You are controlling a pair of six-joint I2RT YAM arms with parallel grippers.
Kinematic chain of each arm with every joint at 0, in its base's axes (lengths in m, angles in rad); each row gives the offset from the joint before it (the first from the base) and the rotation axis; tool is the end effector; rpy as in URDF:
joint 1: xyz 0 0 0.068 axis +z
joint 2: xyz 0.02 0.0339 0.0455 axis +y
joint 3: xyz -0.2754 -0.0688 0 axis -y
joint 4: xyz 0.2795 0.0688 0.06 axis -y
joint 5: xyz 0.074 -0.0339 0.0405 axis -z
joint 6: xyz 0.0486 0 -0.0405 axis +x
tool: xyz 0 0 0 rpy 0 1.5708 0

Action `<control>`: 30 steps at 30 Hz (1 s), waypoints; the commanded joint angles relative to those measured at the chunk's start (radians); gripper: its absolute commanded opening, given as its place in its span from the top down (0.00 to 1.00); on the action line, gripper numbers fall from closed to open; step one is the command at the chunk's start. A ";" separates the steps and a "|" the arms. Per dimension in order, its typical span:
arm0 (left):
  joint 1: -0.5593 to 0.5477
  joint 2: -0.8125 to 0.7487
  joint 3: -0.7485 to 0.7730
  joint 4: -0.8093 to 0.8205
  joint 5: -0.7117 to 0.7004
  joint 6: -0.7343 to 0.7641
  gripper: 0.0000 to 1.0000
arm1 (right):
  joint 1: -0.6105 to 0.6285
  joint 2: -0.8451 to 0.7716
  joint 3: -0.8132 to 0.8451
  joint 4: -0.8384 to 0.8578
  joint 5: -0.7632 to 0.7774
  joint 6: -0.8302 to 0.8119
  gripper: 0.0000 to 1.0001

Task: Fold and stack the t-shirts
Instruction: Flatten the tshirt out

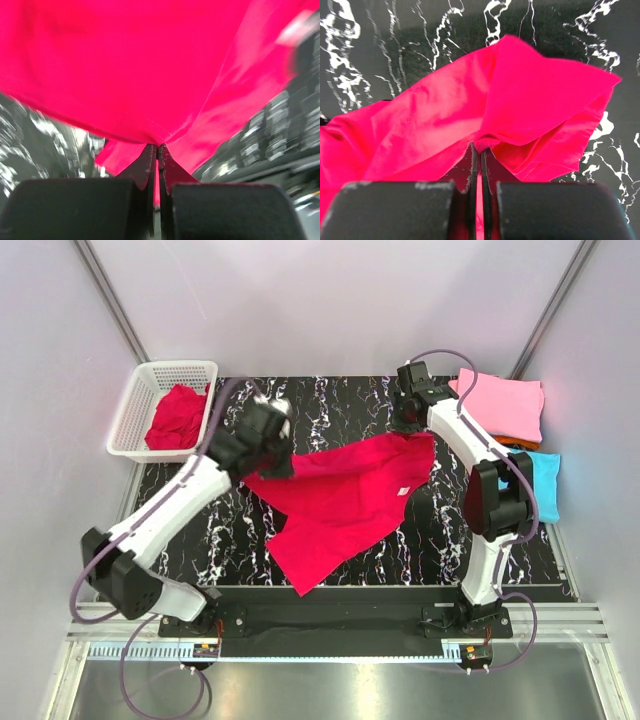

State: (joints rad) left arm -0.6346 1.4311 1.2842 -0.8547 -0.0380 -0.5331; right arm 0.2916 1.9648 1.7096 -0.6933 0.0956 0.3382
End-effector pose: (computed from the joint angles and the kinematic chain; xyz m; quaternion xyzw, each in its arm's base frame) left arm 0.2692 -0.1959 0.3014 0.0434 0.9586 -0.1395 0.2443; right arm 0.4636 0.1343 0.2559 0.0368 0.9503 0.0515 0.3049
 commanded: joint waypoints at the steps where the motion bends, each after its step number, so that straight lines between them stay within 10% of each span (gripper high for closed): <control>1: 0.056 -0.078 0.205 -0.082 -0.085 0.027 1.00 | -0.005 -0.084 -0.002 -0.011 0.033 0.008 0.98; 7: 0.144 -0.093 0.334 -0.132 -0.166 0.015 1.00 | -0.005 -0.086 -0.016 -0.018 0.027 -0.008 0.80; 30: 0.349 -0.215 0.386 -0.159 -0.415 -0.015 1.00 | -0.009 0.083 0.179 -0.040 0.089 -0.083 1.00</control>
State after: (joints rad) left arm -0.2970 1.2343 1.6310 -1.0412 -0.4164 -0.5507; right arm 0.2878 2.0468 1.7912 -0.7467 0.1463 0.2897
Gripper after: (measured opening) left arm 0.012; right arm 0.020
